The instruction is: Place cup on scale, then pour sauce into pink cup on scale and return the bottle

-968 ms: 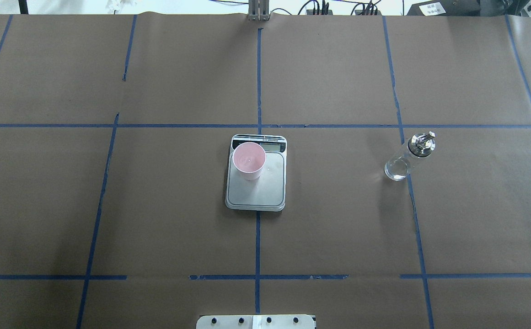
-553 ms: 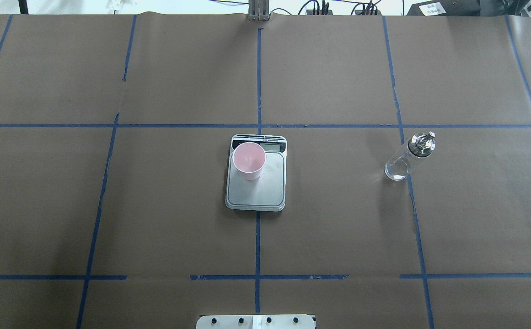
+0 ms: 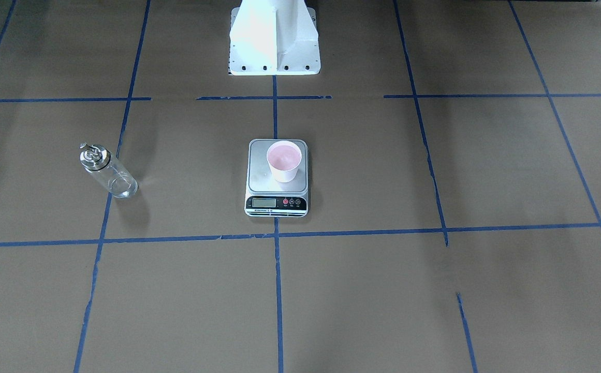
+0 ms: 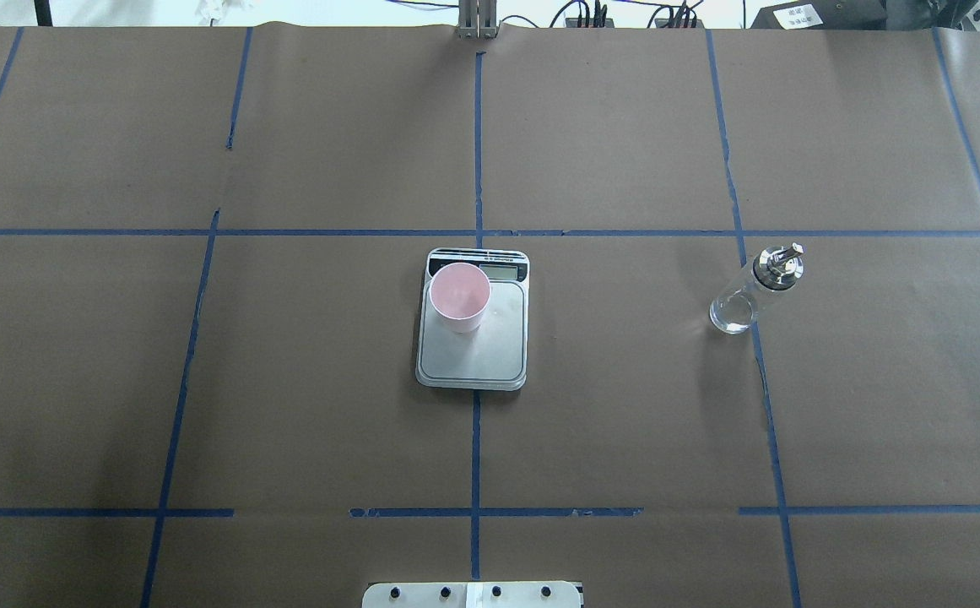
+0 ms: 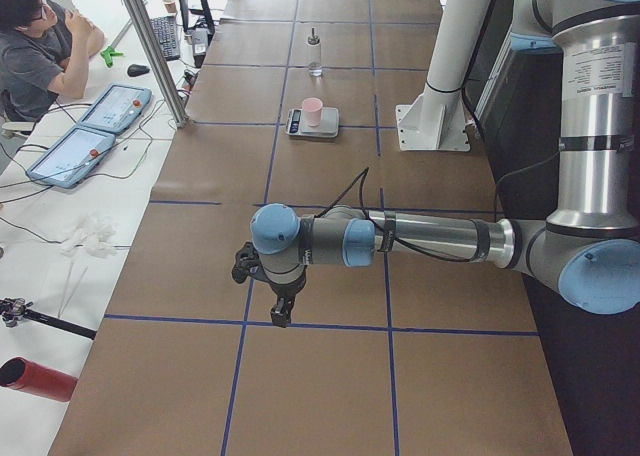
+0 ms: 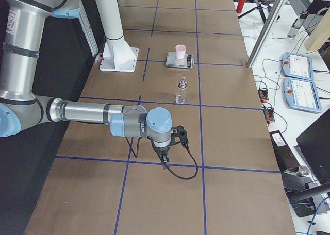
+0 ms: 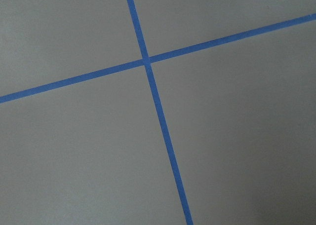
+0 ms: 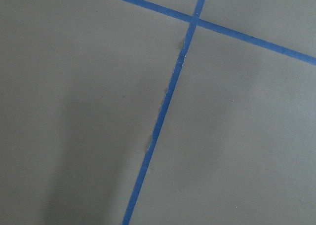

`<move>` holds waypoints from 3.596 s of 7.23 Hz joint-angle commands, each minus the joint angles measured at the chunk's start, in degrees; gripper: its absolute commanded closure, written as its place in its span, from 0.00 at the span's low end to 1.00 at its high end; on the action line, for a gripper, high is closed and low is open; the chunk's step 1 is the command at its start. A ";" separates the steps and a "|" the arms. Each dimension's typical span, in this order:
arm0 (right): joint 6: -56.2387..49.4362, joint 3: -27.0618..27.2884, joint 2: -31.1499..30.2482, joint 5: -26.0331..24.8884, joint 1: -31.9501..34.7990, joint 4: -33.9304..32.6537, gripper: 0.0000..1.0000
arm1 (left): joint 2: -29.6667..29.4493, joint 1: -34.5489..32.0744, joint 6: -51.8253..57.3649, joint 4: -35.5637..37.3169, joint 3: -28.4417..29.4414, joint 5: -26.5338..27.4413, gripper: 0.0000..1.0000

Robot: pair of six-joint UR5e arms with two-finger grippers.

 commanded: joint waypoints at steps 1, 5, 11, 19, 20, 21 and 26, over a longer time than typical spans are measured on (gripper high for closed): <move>0.00 -0.12 0.03 0.04 0.00 0.04 0.00 | -0.09 -0.04 0.09 -0.29 -0.65 -0.17 0.00; 0.00 -0.12 0.03 0.39 -0.09 0.04 0.00 | 0.52 -0.04 0.09 -2.84 -0.13 0.18 0.00; 0.00 -0.12 0.03 0.57 -0.09 0.04 0.00 | 0.87 -0.13 -0.08 -2.84 -0.66 0.01 0.00; -0.09 -0.12 -0.06 0.65 -0.09 0.04 0.00 | 0.79 -0.04 -0.08 -2.84 -0.39 -0.17 0.00; -0.09 -0.12 -0.06 0.65 -0.09 0.04 0.00 | 0.79 -0.04 -0.08 -2.84 -0.48 -0.17 0.00; -0.09 -0.12 -0.06 0.74 -0.09 0.04 0.00 | 0.79 -0.04 -0.08 -2.93 -0.48 -0.26 0.00; 0.00 -0.03 0.03 0.83 -0.09 0.04 0.00 | 0.79 -0.04 0.00 -2.93 -0.48 -0.17 0.00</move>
